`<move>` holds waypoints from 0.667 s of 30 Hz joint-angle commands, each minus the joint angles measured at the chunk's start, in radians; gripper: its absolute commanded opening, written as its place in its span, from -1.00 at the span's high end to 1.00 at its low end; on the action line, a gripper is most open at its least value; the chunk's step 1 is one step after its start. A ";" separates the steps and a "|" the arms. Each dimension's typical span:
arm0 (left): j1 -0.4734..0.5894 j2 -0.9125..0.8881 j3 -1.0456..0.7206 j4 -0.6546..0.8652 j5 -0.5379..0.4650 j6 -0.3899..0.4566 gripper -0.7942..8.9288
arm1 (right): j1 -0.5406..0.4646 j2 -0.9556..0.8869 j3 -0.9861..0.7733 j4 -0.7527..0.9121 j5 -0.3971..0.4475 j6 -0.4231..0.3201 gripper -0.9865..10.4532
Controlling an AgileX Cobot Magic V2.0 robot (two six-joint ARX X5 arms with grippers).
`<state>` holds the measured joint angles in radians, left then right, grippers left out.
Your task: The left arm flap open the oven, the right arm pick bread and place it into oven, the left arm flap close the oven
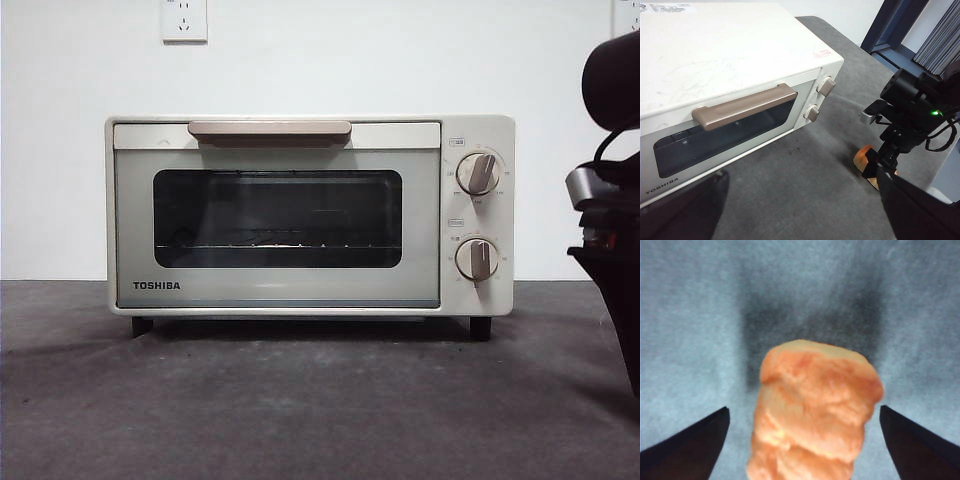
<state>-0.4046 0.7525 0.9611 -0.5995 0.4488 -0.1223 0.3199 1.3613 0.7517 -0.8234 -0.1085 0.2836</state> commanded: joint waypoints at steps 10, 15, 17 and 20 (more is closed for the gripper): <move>-0.007 0.016 0.027 0.000 0.005 0.002 -0.12 | 0.004 0.021 0.005 0.002 -0.005 -0.032 0.59; -0.008 0.087 0.070 -0.076 0.005 0.018 0.01 | 0.005 -0.095 0.010 -0.026 -0.100 -0.030 0.59; -0.008 0.132 0.098 -0.102 0.004 0.033 0.14 | 0.005 -0.165 0.010 -0.045 -0.136 -0.031 0.59; -0.009 0.212 0.148 -0.127 0.004 0.037 0.39 | 0.005 -0.286 0.010 -0.079 -0.166 -0.031 0.59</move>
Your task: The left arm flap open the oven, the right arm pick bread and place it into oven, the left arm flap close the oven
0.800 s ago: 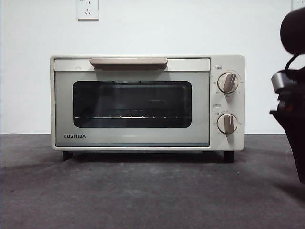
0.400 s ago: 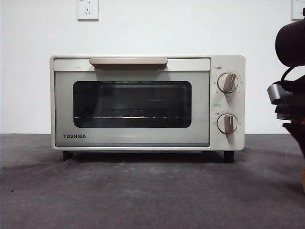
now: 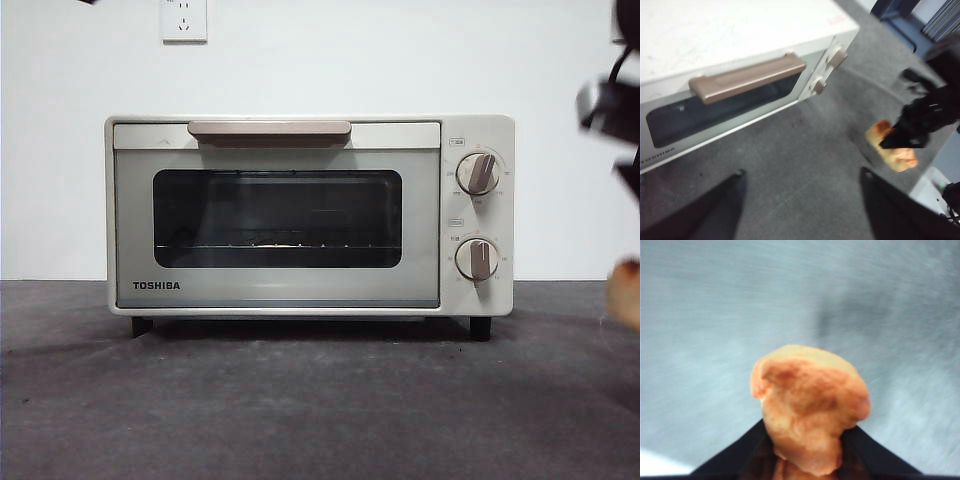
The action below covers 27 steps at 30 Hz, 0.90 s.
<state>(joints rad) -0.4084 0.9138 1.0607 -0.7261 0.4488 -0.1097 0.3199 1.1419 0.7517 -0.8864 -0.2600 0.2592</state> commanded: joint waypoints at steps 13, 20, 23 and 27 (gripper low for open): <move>-0.030 0.410 0.278 0.025 -0.003 0.160 0.81 | 0.005 -0.587 0.010 -0.050 -0.042 0.030 0.59; -0.038 0.521 0.278 0.140 -0.003 0.196 0.82 | 0.005 -0.727 0.010 -0.047 -0.058 0.049 0.59; -0.038 0.547 0.278 0.158 -0.014 0.221 0.82 | 0.005 -0.752 0.010 -0.045 -0.058 0.056 0.59; -0.038 0.572 0.278 0.169 -0.015 0.234 0.82 | 0.005 -0.761 0.010 -0.042 -0.058 0.064 0.59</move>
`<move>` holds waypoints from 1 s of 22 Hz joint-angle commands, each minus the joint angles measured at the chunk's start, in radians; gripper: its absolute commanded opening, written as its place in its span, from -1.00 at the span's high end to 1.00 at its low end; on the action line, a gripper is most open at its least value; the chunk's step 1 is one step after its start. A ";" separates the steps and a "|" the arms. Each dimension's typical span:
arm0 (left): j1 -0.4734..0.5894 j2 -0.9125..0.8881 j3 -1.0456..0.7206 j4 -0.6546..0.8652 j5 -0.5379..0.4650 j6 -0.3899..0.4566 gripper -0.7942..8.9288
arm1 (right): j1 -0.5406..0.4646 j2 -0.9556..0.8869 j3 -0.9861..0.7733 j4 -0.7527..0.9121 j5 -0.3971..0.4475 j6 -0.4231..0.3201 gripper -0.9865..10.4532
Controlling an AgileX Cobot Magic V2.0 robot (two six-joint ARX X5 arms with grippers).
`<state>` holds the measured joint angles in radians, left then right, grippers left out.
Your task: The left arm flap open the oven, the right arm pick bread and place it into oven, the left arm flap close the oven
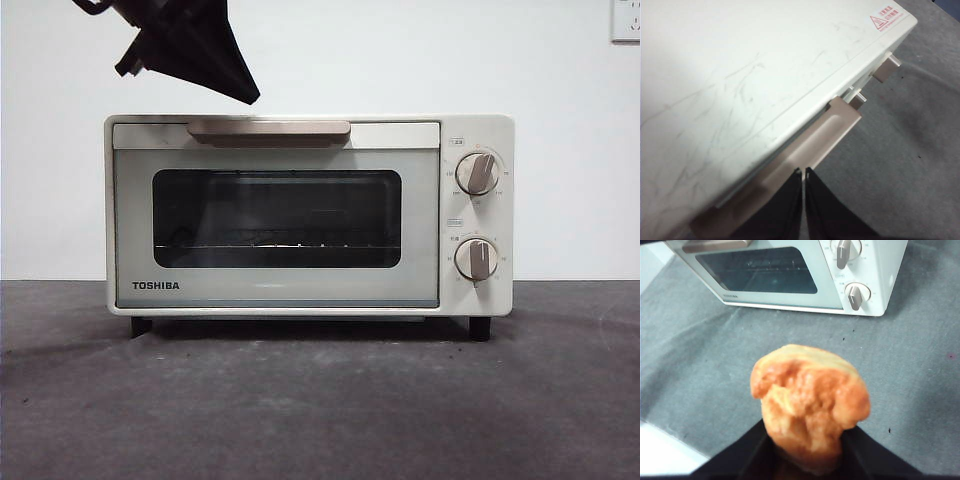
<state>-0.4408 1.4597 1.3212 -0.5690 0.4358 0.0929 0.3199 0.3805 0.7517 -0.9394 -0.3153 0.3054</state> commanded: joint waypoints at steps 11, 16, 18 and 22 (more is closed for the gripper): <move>-0.005 0.064 0.018 -0.018 -0.043 0.060 0.82 | 0.005 0.001 0.010 0.019 -0.003 0.023 0.59; -0.006 0.064 0.018 -0.105 -0.047 0.080 0.82 | 0.005 0.001 0.010 0.019 -0.003 0.024 0.59; -0.014 0.064 0.017 -0.140 -0.056 0.088 0.82 | 0.005 0.001 0.010 0.019 -0.003 0.024 0.59; -0.043 0.064 0.016 -0.190 -0.090 0.092 0.82 | 0.005 0.001 0.010 0.019 -0.002 0.024 0.59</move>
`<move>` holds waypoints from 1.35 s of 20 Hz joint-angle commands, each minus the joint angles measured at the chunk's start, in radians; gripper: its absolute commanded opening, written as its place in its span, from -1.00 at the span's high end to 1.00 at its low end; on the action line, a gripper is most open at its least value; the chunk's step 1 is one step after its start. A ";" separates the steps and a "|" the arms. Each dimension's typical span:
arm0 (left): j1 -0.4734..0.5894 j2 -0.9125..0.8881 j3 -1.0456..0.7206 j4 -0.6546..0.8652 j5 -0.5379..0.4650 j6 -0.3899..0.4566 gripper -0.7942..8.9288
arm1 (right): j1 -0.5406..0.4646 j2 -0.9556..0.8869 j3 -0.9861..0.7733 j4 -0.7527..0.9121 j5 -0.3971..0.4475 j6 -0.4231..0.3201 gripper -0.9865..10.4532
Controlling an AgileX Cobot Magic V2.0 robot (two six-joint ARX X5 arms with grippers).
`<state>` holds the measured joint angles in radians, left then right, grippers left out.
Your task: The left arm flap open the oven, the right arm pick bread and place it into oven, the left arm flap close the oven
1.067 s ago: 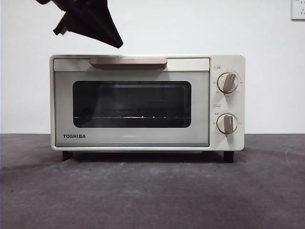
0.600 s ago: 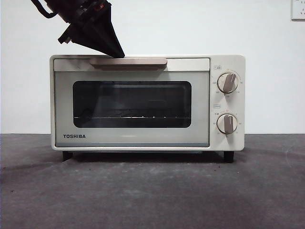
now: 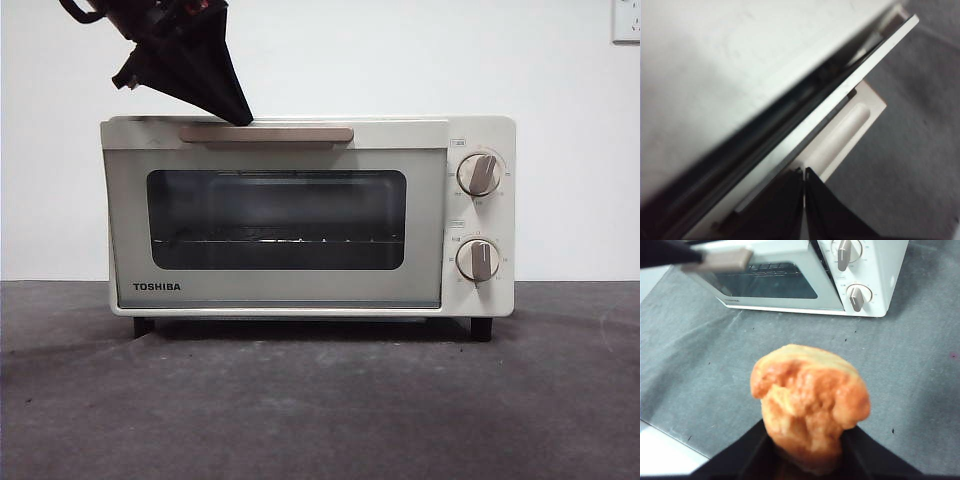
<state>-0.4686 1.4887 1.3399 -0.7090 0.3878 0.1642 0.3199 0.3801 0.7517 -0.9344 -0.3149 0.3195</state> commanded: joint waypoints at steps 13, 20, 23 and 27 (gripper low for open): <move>-0.102 -0.133 -0.286 0.113 -0.063 -0.081 0.82 | 0.005 0.001 0.010 0.014 -0.002 0.009 0.59; -0.192 -0.267 -0.532 0.357 -0.185 -0.261 0.82 | 0.005 0.001 0.010 0.014 -0.002 0.010 0.59; -0.229 -0.283 -0.609 0.440 -0.231 -0.338 0.82 | 0.005 0.001 0.010 0.014 -0.002 0.009 0.59; -0.284 -0.285 -0.686 0.530 -0.307 -0.422 0.82 | 0.005 0.001 0.010 0.014 -0.002 0.009 0.59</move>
<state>-0.7544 1.1946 0.6434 -0.2172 0.1234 -0.2218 0.3199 0.3801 0.7517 -0.9340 -0.3149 0.3195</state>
